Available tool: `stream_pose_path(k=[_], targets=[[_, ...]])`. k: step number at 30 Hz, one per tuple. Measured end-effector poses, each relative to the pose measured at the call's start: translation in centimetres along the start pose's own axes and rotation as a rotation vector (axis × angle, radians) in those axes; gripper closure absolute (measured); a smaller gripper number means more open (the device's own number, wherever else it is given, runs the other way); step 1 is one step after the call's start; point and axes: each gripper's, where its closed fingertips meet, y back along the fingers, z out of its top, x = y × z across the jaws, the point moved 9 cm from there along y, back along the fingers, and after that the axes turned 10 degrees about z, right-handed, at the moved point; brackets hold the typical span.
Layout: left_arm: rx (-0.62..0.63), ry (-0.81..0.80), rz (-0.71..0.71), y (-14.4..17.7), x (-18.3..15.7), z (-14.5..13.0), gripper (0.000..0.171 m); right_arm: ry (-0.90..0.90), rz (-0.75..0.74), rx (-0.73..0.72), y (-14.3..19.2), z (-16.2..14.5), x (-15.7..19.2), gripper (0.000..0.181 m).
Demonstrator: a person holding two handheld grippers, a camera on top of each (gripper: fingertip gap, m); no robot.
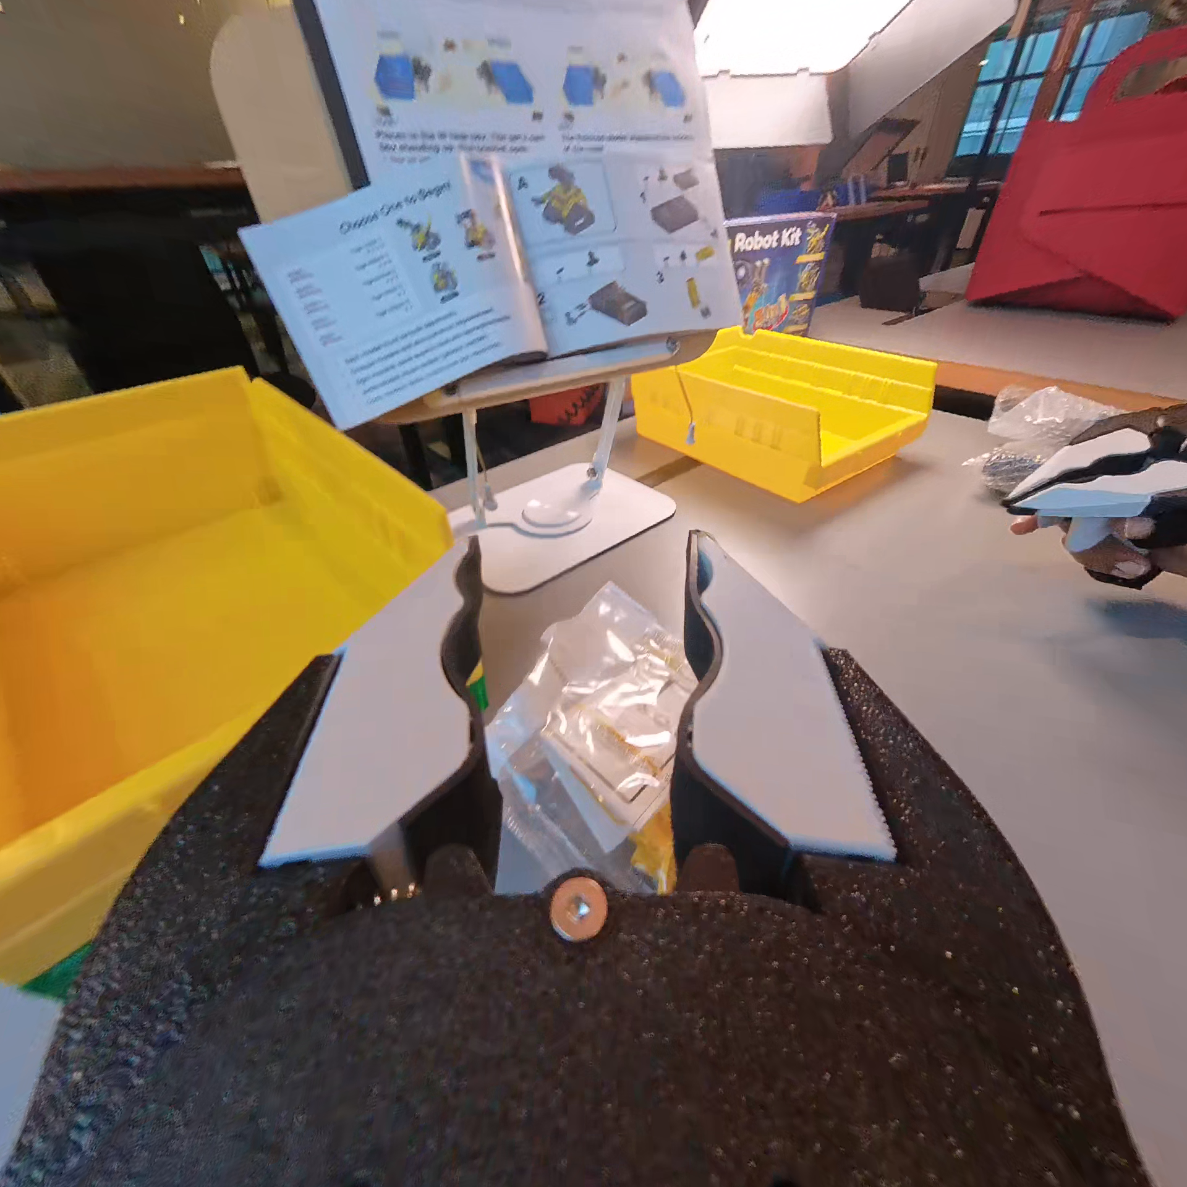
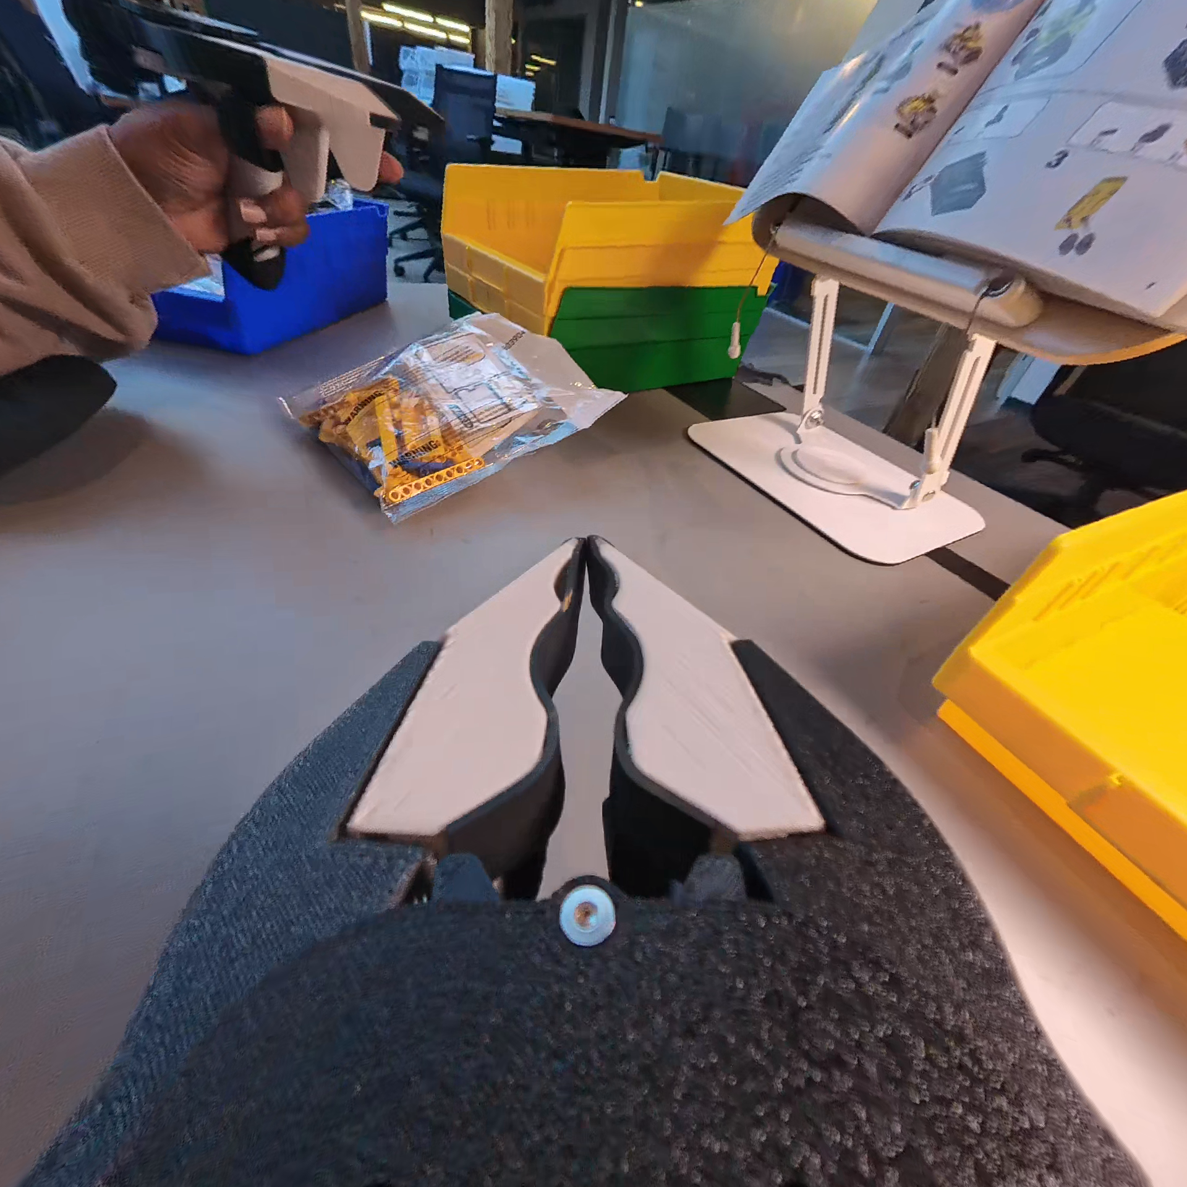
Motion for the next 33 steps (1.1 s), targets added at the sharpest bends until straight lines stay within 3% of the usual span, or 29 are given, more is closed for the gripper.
stream_pose_path(k=[3, 5, 8, 10, 14, 18, 19, 20, 23, 28, 30, 33], targets=[[-0.132, -0.039, -0.018, -1.2, -2.7, -0.1, 0.14, 0.014, -0.067, -0.012, 0.4, 0.3, -0.5, 0.181], [-0.134, -0.062, -0.048, -2.3, -4.1, -0.9, 0.154, 0.011, -0.113, 0.006, 0.6, 0.0, -1.0, 0.178], [-0.068, -0.089, -0.063, -3.9, -5.0, -2.6, 0.155, 0.092, -0.24, 0.129, 1.1, -0.1, -3.0, 0.142], [-0.038, -0.061, -0.083, -4.6, -5.2, -3.4, 0.152, 0.142, -0.309, 0.289, 1.5, 0.1, -6.0, 0.116], [0.009, -0.059, -0.073, -5.2, -5.4, -4.9, 0.144, 0.179, -0.241, 0.725, 2.4, -0.2, -13.4, 0.097], [0.017, -0.112, -0.068, -5.0, -5.7, -5.4, 0.143, 0.216, -0.078, 1.109, 2.6, -2.8, -19.3, 0.102], [0.016, -0.124, -0.072, -5.0, -5.9, -5.4, 0.143, 0.211, -0.03, 1.181, 2.5, -3.8, -20.0, 0.127], [0.015, -0.142, -0.078, -5.0, -6.1, -5.3, 0.143, 0.18, 0.064, 1.193, 2.1, -4.6, -19.7, 0.155], [0.023, -0.232, -0.117, -4.9, -7.5, -4.8, 0.143, 0.241, 0.115, 1.162, -0.1, -3.7, -16.6, 0.157], [0.086, -0.341, -0.43, -5.1, -14.5, -3.9, 0.133, 0.352, 0.136, 1.152, -4.3, -1.8, -4.0, 0.151], [0.122, -0.421, -0.564, -4.9, -18.4, -3.8, 0.127, 0.394, 0.185, 0.997, -4.8, 0.2, 1.5, 0.15], [0.219, -0.582, -0.621, -3.9, -23.0, -4.0, 0.121, 0.23, 0.247, 0.639, -1.8, 5.3, 6.6, 0.148]])
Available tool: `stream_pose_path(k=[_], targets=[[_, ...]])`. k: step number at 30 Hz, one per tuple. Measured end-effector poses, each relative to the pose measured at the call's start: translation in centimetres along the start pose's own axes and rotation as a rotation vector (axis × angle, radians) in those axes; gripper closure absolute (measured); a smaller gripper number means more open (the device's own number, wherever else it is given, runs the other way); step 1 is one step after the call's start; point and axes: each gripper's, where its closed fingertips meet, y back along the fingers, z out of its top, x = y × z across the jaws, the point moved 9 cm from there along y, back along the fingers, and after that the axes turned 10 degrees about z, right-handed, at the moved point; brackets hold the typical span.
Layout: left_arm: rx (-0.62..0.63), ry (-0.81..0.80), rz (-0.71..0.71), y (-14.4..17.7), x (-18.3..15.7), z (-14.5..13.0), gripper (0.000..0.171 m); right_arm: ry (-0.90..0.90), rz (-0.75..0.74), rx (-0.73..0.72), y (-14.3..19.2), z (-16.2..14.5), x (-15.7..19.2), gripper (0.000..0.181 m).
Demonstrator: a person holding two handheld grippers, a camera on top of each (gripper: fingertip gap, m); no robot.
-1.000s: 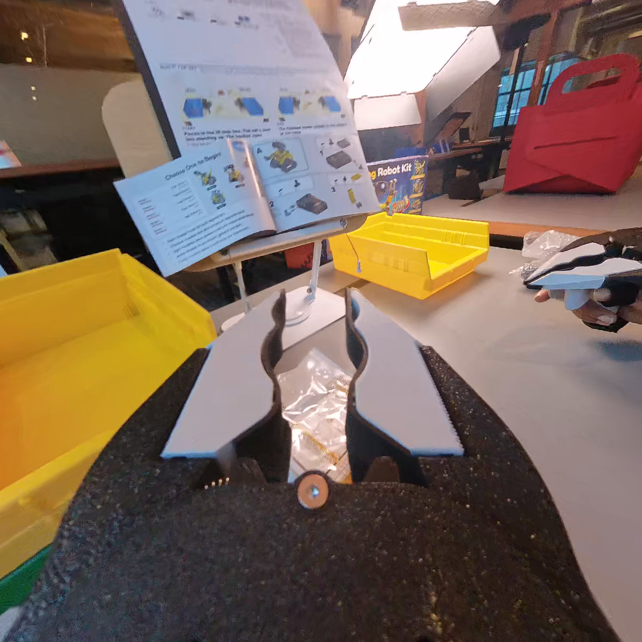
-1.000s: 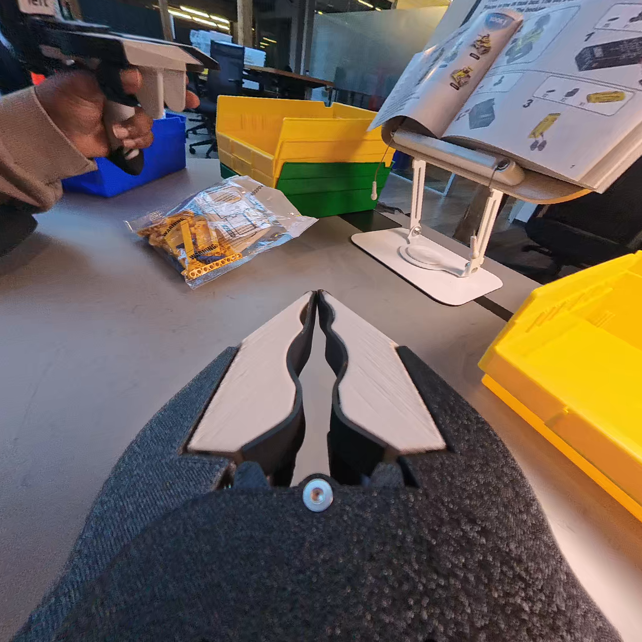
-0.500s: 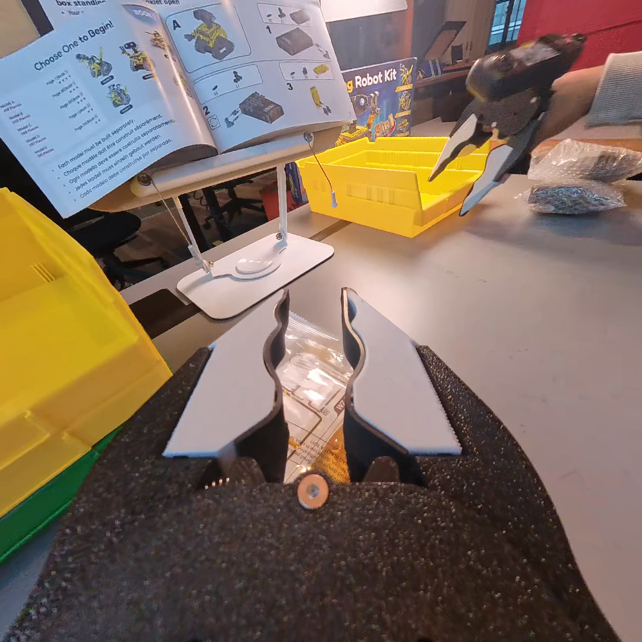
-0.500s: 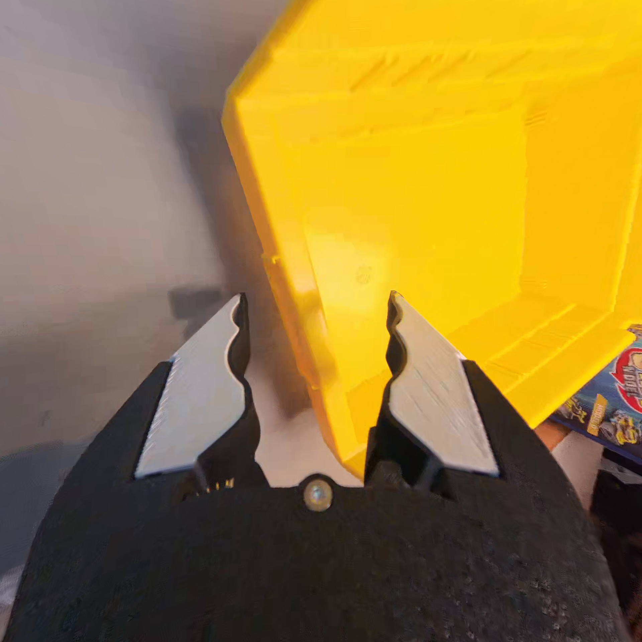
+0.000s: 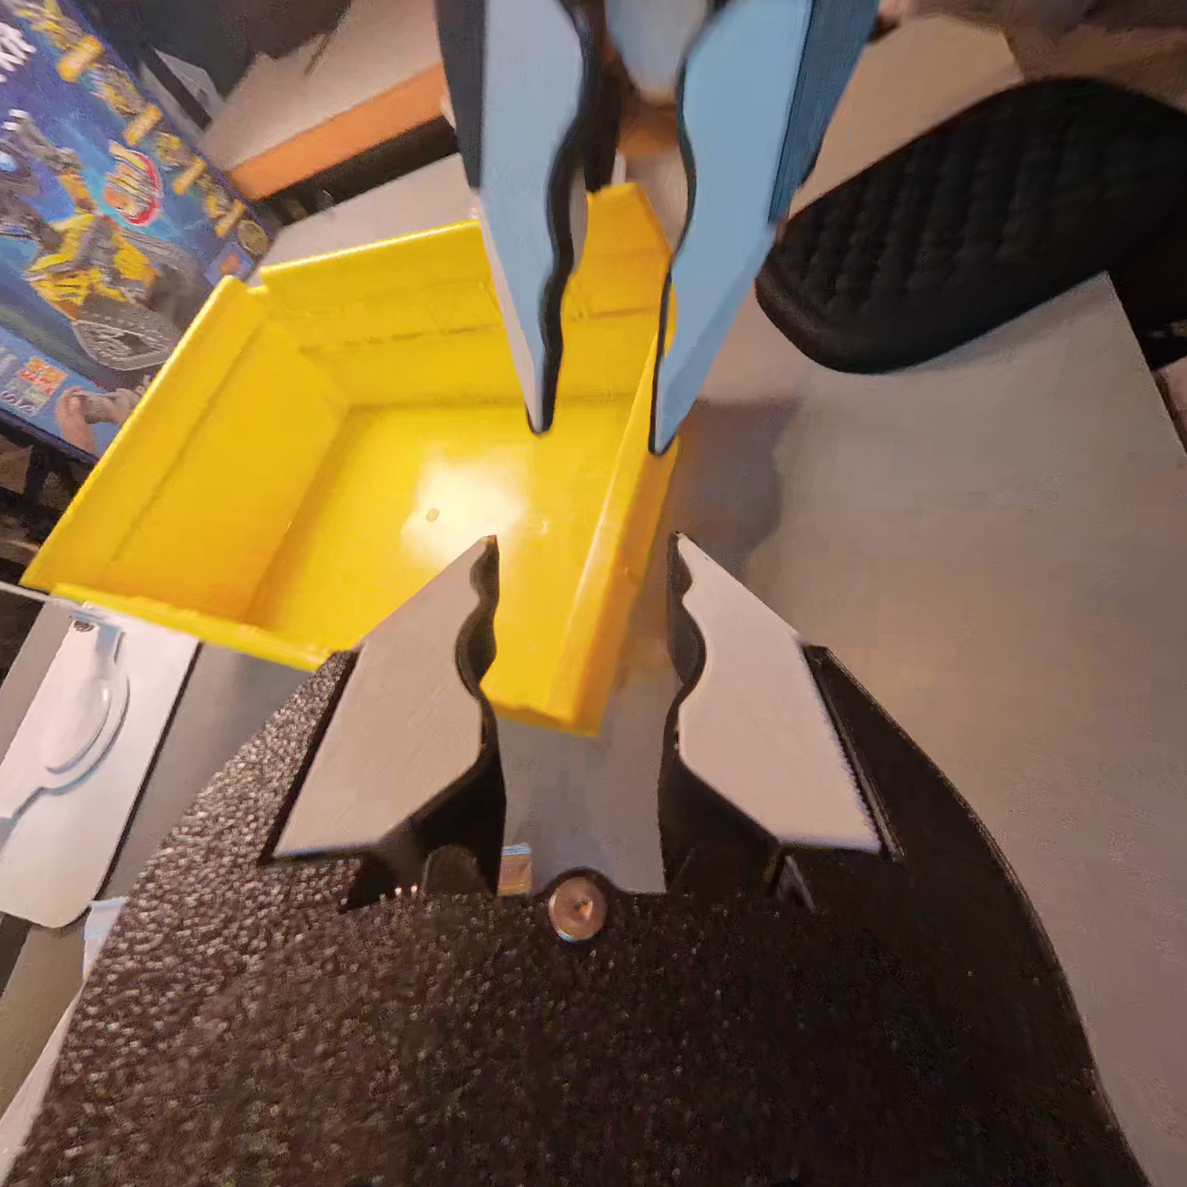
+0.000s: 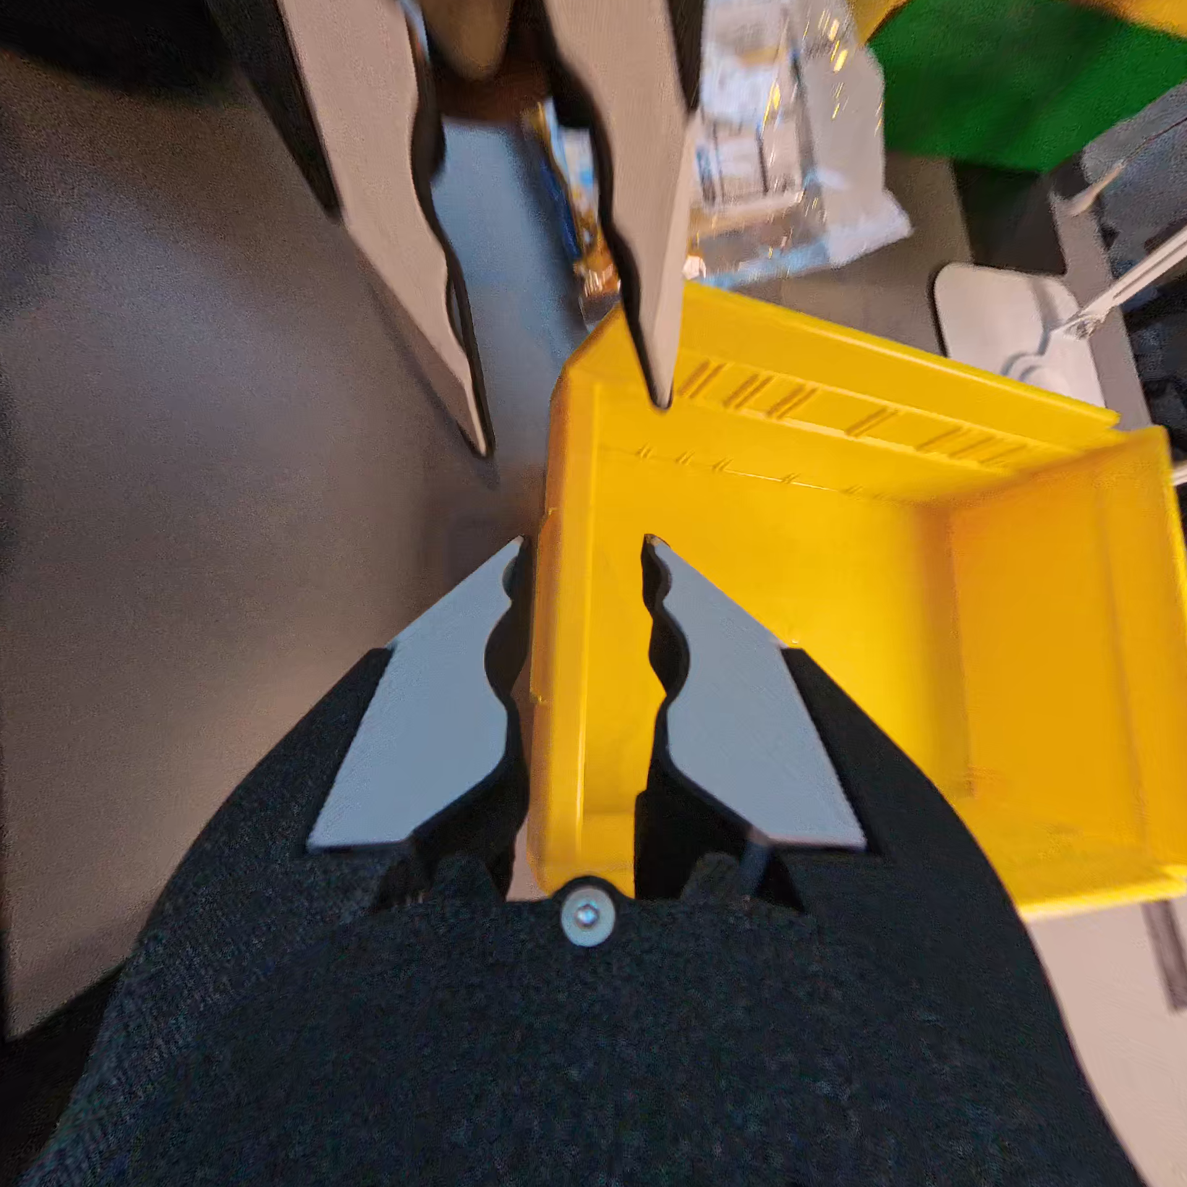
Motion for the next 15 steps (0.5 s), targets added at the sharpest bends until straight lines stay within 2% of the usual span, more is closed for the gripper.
stream_pose_path(k=[2, 3, 6, 8, 11, 14, 15], targets=[[0.113, -0.08, 0.026, -0.5, -1.7, 1.1, 0.125, -0.102, 0.0, -0.189, 3.8, -0.6, 1.9, 0.148], [0.164, -0.103, 0.042, -0.7, -2.4, 1.7, 0.128, -0.157, -0.023, -0.238, 5.2, -1.7, 2.4, 0.148], [0.194, -0.175, 0.073, -1.2, -4.6, 4.2, 0.132, -0.302, -0.135, -0.284, 7.4, -6.1, 3.9, 0.147], [0.27, -0.178, 0.048, -2.3, -5.7, 5.2, 0.125, -0.382, -0.191, -0.357, 8.1, -8.4, 5.1, 0.146], [0.438, -0.214, 0.04, -5.8, -6.7, 5.0, 0.109, -0.471, -0.238, -0.518, 9.3, -10.6, 6.7, 0.146], [0.65, -0.252, 0.063, -9.5, -6.4, 3.5, 0.095, -0.501, -0.259, -0.693, 10.4, -11.4, 7.8, 0.146], [0.627, -0.216, 0.017, -10.1, -6.5, 3.9, 0.114, -0.5, -0.267, -0.733, 10.7, -11.5, 8.1, 0.147]])
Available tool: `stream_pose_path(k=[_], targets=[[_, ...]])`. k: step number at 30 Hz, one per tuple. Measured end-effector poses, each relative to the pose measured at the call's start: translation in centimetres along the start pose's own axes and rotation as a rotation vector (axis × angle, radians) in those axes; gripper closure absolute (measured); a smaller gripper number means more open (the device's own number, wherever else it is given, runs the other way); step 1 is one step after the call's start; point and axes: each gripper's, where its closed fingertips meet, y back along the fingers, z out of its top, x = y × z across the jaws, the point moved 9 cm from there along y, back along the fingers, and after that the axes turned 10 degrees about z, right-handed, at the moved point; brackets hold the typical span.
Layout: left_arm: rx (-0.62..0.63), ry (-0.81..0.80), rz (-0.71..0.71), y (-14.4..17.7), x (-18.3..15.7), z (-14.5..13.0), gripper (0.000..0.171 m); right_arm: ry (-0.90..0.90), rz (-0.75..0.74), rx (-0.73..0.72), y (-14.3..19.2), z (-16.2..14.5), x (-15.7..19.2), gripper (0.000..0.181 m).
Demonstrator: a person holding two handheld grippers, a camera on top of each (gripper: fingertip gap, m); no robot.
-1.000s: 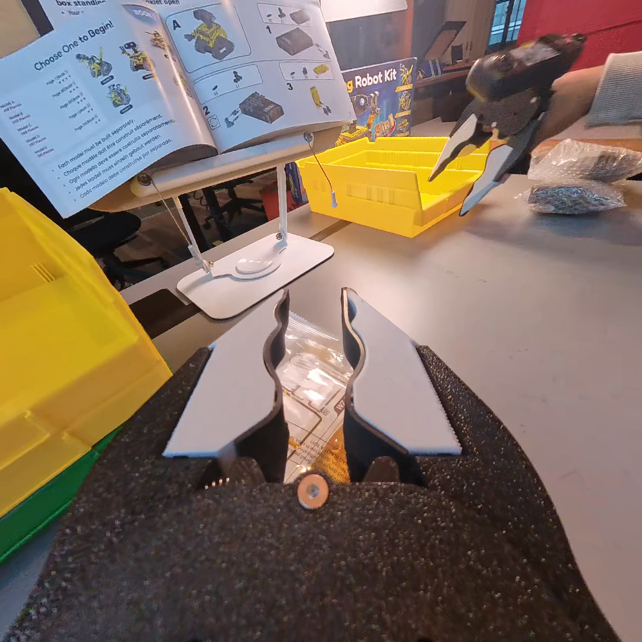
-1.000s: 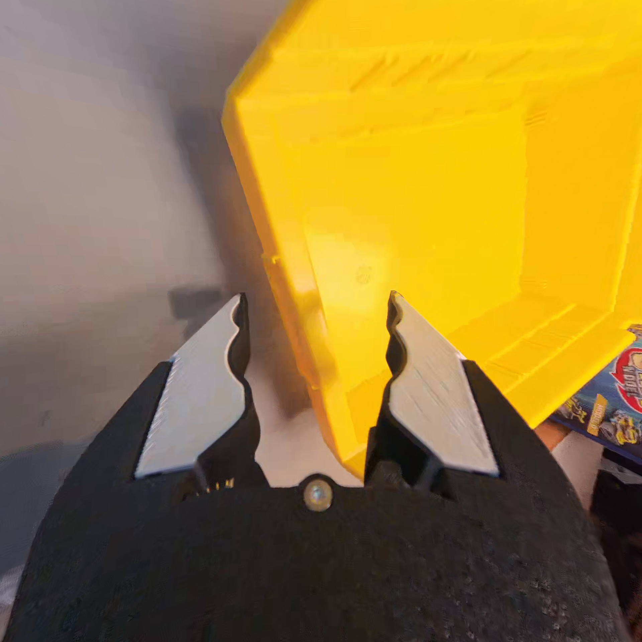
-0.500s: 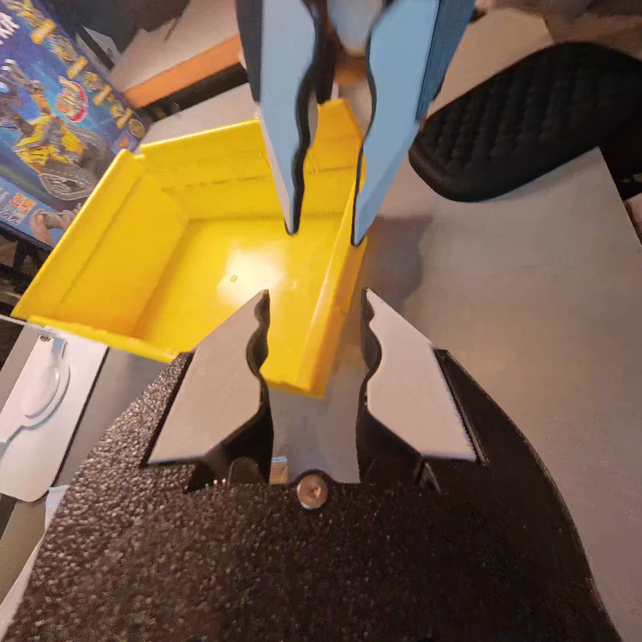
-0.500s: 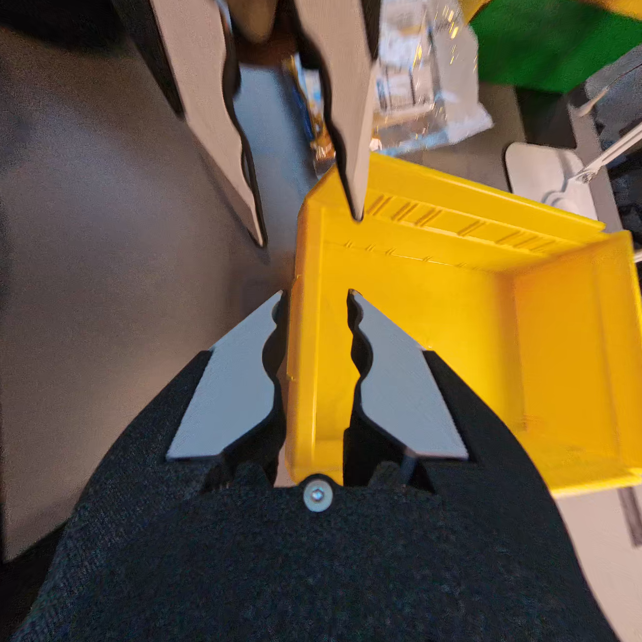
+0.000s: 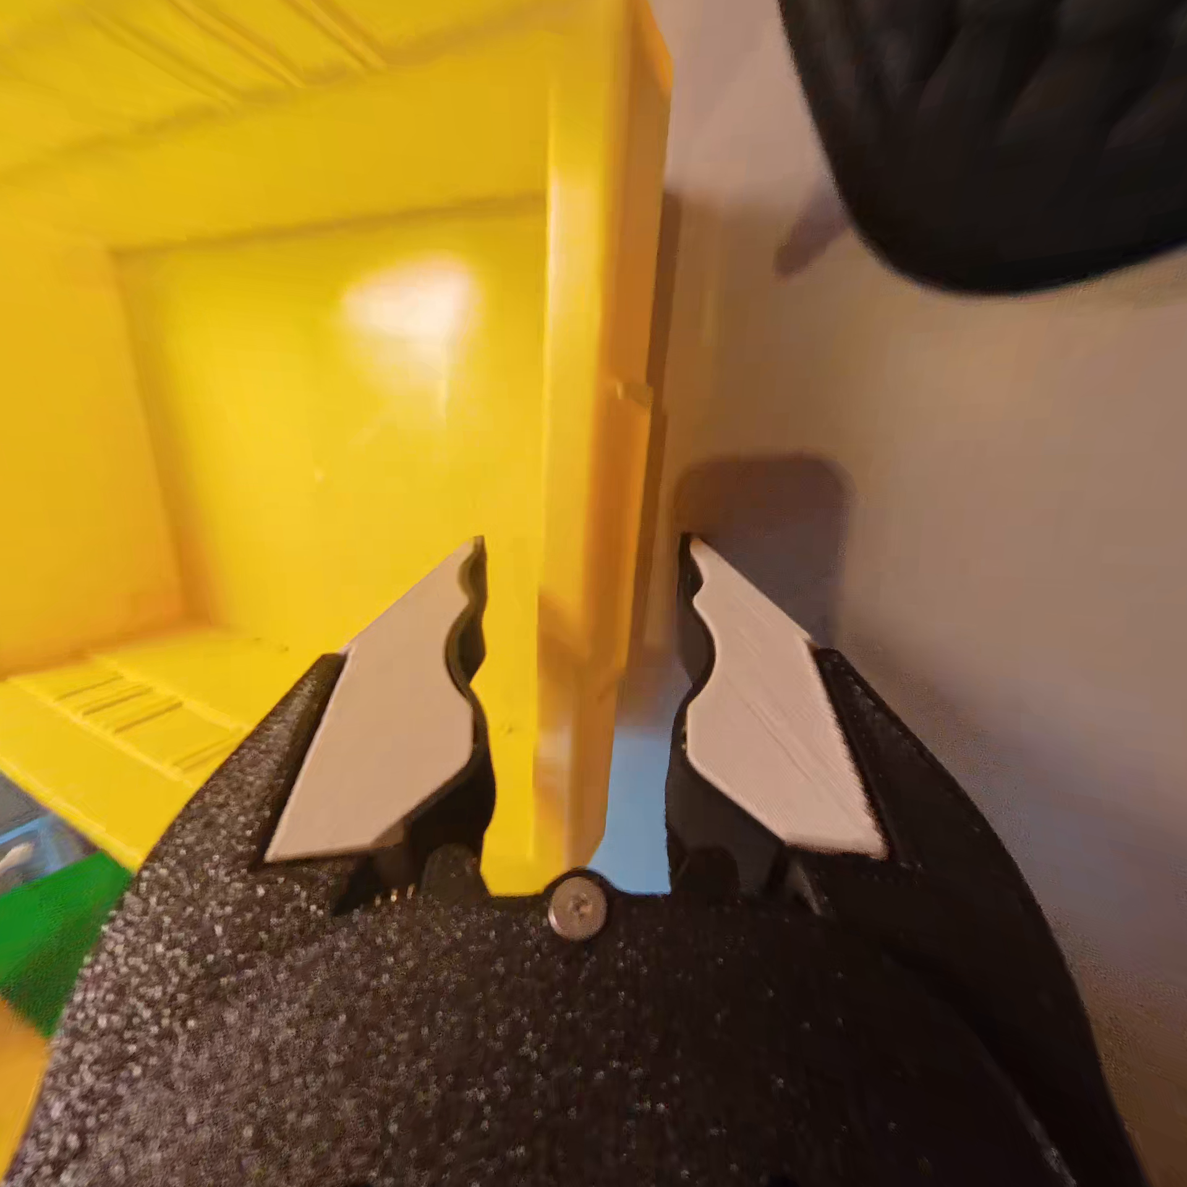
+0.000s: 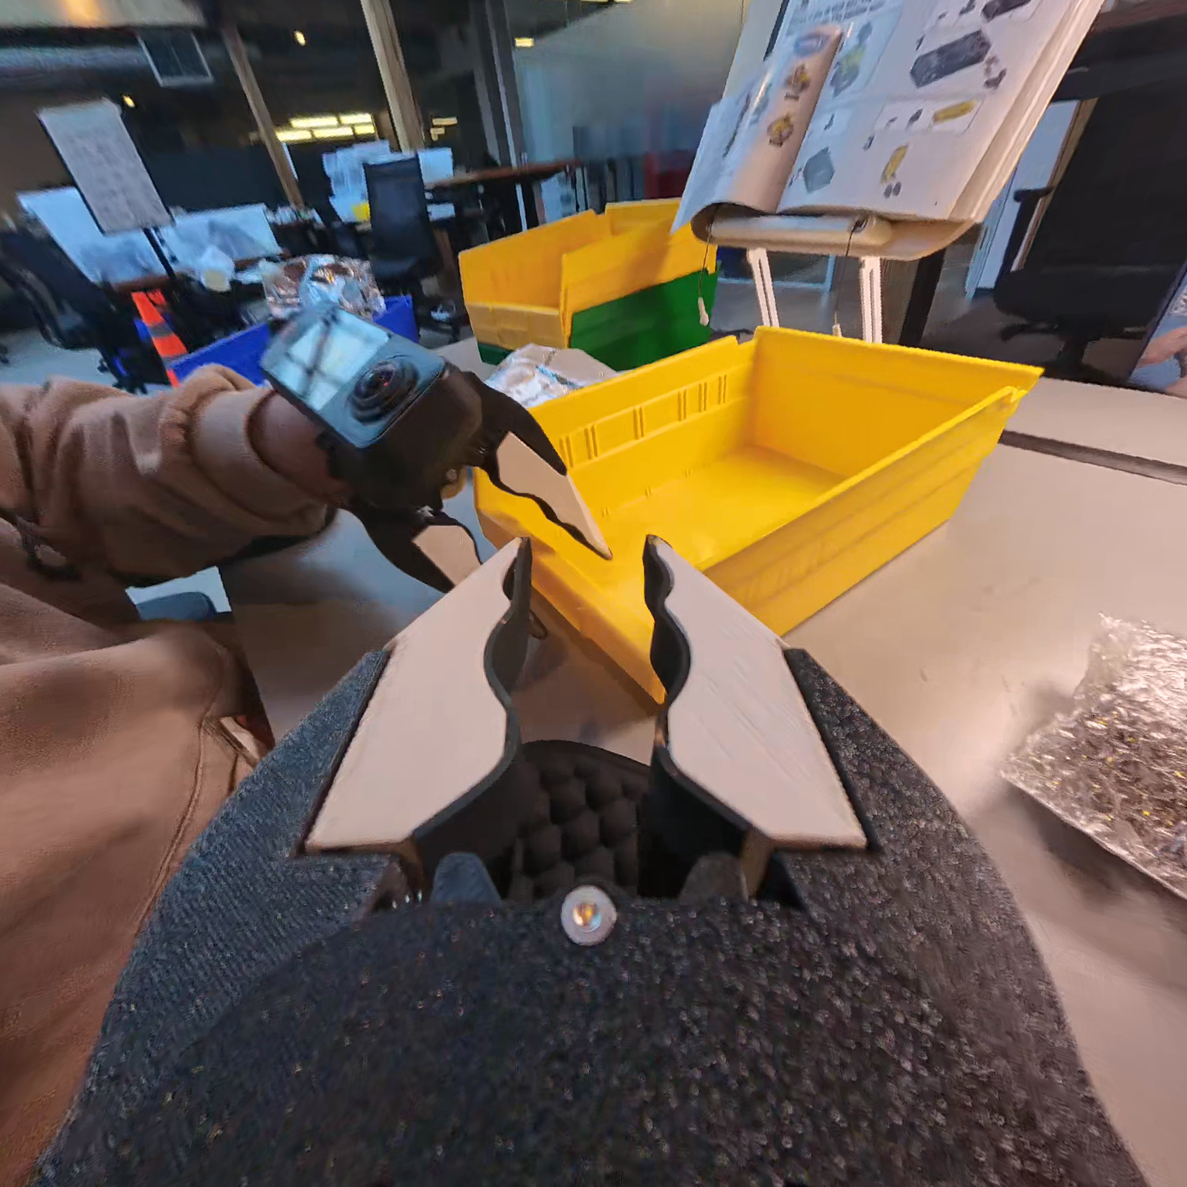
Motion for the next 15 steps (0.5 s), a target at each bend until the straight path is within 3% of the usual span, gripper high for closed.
stream_pose_path(k=[3, 7, 12, 15], targets=[[0.024, -0.038, -0.06, -0.8, -0.2, 0.0, 0.147, 0.019, -0.011, -0.083, 1.3, 0.1, 0.4, 0.15], [-0.054, -0.099, -0.096, 1.3, -1.7, -2.4, 0.149, 0.02, -0.023, -0.129, 3.0, -0.1, 0.6, 0.15], [-0.177, -0.045, -0.118, 10.6, -3.1, -7.7, 0.148, 0.002, -0.038, -0.14, 4.2, -0.9, 0.7, 0.15], [-0.21, 0.01, 0.005, 17.3, -1.8, -10.7, 0.146, -0.02, -0.032, -0.153, 3.7, -1.2, 0.4, 0.153]])
